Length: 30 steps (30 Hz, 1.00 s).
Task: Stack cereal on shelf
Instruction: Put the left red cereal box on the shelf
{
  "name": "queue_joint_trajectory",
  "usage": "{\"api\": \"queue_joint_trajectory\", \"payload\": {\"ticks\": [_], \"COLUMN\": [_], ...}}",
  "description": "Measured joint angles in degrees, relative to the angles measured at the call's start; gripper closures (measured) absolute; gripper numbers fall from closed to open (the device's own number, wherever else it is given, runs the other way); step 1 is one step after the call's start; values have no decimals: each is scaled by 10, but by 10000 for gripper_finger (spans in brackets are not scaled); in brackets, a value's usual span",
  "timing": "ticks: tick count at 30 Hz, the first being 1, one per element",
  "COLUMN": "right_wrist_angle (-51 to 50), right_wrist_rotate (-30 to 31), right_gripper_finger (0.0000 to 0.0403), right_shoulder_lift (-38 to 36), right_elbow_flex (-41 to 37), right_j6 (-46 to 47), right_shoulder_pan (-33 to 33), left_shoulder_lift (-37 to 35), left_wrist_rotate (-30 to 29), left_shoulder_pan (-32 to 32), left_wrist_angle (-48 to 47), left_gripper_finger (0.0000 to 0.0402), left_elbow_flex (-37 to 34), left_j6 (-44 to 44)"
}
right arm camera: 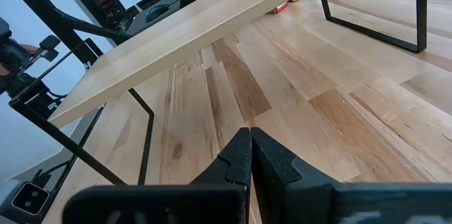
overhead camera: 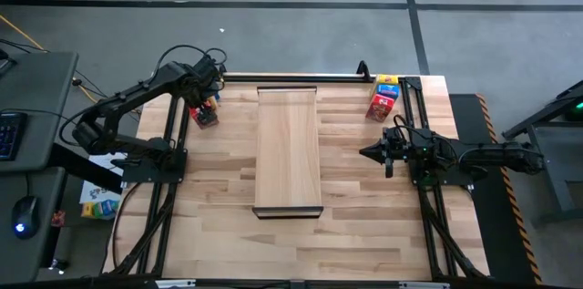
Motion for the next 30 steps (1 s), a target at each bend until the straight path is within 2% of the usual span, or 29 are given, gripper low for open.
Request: {"api": "queue_joint_trajectory", "payload": {"ticks": [7, 15, 21, 25, 30], "right_wrist_angle": [0, 0, 0, 0, 0], "right_wrist_rotate": [0, 0, 0, 0, 0], "right_gripper_finger": [402, 402, 402, 402, 402], "right_shoulder_lift": [0, 0, 0, 0, 0], "right_elbow_flex": [0, 0, 0, 0, 0], "right_j6": [0, 0, 0, 0, 0], "right_shoulder_pan": [0, 0, 0, 0, 0], "left_shoulder_lift": [0, 0, 0, 0, 0], "left_wrist_rotate": [10, 0, -1, -2, 2], "left_shoulder_pan": [0, 0, 0, 0, 0], "left_wrist_angle": [-1, 3, 16, 20, 20], "left_gripper_finger": [110, 110, 113, 141, 208], "left_elbow_flex": [0, -48, -54, -54, -54], "left_j6": [-3, -1, -2, -11, -27]}}
